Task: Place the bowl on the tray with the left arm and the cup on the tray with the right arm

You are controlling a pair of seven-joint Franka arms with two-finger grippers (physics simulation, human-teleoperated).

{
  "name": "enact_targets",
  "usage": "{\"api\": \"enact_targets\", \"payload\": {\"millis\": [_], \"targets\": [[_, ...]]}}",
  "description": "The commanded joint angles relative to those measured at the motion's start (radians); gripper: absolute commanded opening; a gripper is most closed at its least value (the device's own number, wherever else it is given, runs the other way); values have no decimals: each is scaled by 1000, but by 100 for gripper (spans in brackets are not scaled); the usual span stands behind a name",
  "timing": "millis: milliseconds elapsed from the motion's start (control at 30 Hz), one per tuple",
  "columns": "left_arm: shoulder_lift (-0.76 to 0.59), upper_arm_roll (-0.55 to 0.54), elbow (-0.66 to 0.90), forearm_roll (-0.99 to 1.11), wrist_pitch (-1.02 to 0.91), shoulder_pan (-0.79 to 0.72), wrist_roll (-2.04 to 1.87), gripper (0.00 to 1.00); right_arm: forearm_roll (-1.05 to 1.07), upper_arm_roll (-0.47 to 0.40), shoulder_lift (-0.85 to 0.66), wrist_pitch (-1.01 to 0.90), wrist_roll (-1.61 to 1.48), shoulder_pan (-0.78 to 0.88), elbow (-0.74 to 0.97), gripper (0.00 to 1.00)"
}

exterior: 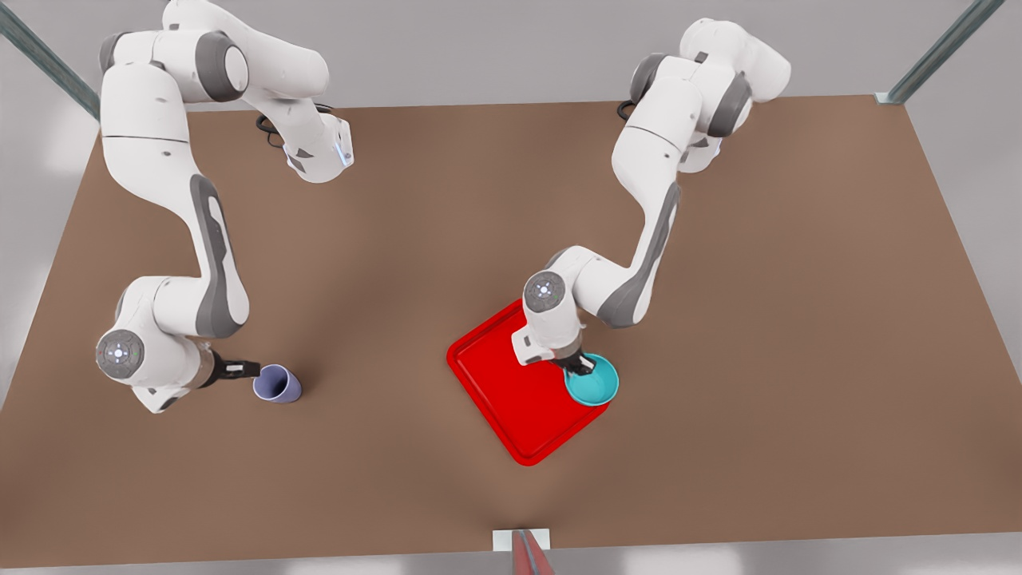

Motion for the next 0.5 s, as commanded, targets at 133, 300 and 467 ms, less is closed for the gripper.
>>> {"api": "enact_targets", "payload": {"millis": [133, 300, 467], "targets": [[38, 6, 21, -161, 41, -23, 0, 26, 16, 0, 32, 3, -2, 0, 5, 100], [94, 29, 22, -164, 78, -51, -27, 62, 16, 0, 62, 3, -2, -1, 14, 100], [86, 31, 21, -188, 76, -63, -61, 100, 31, 0, 79, 3, -2, 0, 14, 100]]}}
